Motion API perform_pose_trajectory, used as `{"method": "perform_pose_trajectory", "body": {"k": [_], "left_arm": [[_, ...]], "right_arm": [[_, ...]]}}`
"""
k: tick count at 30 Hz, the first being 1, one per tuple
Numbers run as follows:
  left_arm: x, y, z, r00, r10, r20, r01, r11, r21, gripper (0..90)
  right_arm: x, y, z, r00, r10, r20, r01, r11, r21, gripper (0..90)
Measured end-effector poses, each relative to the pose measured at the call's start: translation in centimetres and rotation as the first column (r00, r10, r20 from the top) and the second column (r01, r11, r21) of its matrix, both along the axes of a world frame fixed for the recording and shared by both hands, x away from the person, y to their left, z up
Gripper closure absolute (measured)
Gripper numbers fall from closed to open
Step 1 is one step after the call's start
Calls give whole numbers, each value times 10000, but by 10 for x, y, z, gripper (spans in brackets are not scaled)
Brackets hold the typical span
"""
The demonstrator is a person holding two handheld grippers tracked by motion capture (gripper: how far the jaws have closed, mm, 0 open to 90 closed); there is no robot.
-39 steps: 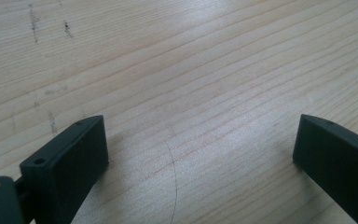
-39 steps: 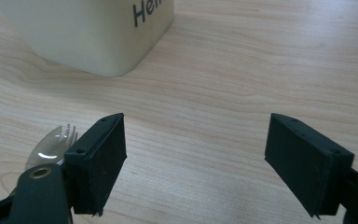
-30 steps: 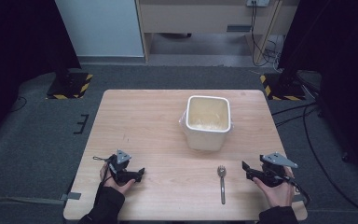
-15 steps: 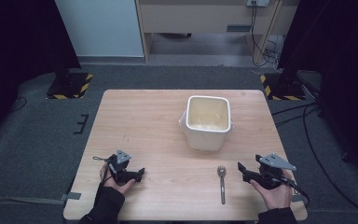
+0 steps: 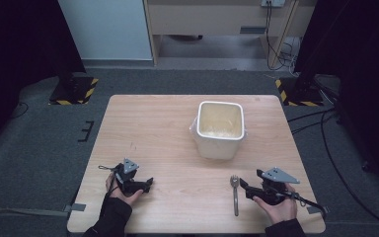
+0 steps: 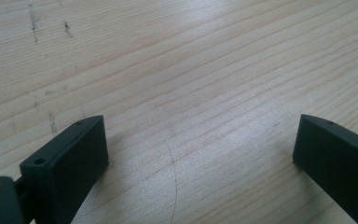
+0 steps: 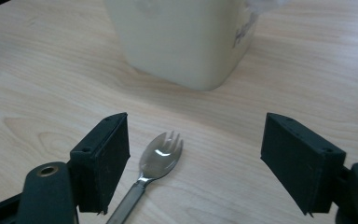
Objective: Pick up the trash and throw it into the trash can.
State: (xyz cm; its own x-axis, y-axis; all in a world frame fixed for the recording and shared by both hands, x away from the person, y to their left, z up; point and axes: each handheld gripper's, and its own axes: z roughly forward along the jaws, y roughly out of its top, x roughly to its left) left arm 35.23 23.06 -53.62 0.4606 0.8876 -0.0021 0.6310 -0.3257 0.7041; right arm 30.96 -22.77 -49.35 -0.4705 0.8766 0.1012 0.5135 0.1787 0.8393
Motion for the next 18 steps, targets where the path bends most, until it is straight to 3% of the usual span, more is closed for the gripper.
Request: {"method": "perform_pose_trajectory", "body": {"k": [7,18], "left_arm": [[0,0,0,10000,0,0,0,10000,0,21],[0,0,0,10000,0,-1,0,10000,0,21]], "right_arm": [[-2,11,-12,9983,132,-572,-140,9998,-141,249],[-4,22,-26,9934,280,-1117,-324,9988,-373,288]]}}
